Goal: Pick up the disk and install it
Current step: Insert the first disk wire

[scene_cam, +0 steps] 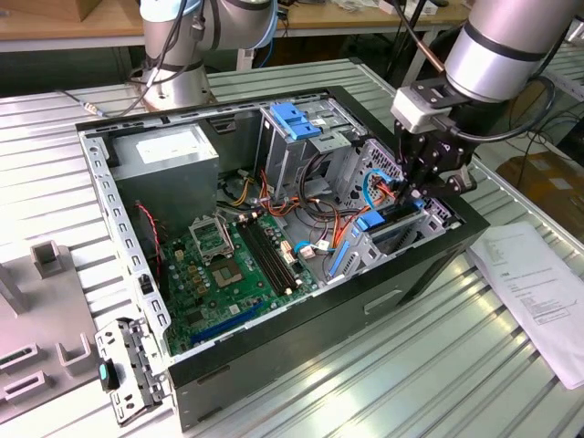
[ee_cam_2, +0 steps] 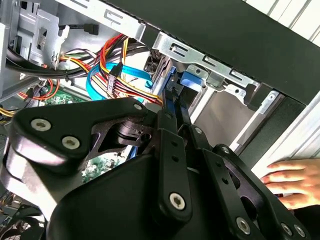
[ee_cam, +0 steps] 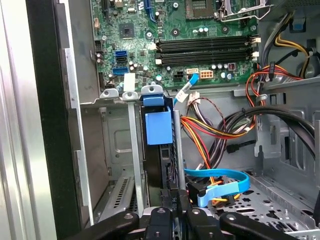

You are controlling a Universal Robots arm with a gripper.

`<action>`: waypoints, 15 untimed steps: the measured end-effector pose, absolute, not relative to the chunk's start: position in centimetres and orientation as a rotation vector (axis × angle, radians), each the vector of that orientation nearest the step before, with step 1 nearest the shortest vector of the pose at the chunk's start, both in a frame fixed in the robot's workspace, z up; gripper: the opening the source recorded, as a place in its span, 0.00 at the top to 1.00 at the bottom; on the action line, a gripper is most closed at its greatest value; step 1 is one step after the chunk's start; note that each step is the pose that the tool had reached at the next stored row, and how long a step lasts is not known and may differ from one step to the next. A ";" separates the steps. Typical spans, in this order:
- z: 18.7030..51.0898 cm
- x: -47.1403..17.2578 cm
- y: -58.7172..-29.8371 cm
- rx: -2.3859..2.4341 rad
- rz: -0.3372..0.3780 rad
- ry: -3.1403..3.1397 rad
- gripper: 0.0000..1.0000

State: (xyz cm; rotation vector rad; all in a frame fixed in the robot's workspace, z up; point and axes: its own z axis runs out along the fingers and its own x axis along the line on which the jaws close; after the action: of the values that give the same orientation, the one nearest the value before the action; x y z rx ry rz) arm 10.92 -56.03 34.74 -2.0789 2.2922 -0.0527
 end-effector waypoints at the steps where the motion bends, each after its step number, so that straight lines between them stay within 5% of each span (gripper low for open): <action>1: 34.7 10.9 -56.0 -2.084 -0.052 2.287 0.83; 15: 34.4 10.9 -56.6 -2.125 -0.020 2.223 0.83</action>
State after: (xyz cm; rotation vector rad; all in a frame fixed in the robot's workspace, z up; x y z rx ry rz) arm 10.92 -56.65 34.43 -2.1245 2.2228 -0.0197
